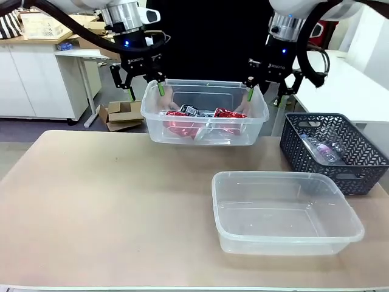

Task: Sort the waste into each basket.
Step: Release the Organizing box you were holding, then pick up the Organizing box on the right side of the table and lift it.

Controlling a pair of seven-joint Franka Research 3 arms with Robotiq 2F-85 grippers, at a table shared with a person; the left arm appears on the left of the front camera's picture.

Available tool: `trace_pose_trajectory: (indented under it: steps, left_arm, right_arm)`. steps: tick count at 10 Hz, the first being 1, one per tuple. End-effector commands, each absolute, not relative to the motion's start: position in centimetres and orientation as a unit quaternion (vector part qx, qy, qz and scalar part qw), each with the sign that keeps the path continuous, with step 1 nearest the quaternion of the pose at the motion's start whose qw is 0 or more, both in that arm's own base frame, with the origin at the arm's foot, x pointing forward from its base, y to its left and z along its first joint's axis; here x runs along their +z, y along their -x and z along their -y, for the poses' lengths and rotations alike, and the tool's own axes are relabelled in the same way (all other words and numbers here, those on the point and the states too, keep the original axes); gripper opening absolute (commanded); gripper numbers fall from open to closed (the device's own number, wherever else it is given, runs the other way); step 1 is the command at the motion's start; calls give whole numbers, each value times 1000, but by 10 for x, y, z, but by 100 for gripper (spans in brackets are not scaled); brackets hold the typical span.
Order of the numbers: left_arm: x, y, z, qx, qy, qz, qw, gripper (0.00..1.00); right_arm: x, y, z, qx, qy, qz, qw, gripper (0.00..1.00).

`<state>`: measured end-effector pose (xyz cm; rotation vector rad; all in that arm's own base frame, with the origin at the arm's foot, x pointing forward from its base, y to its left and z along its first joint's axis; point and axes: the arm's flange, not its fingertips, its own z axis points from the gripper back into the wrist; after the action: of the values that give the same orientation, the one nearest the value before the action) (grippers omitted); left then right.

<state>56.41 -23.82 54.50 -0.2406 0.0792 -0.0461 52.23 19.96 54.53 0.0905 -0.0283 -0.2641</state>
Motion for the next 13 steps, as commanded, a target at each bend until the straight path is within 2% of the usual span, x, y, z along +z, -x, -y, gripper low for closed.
trace_pose_trajectory:
  steps: [1, 13]
  left_arm:
    - [541, -554, 232, -17, 121, -24, 992, 100]
    - [545, -563, 238, -22, 120, -36, 992, 100]
  right_arm:
    - [542, -516, -195, -126, -58, 24, 990, 100]
    - [545, -522, -200, -132, -45, 15, 990, 100]
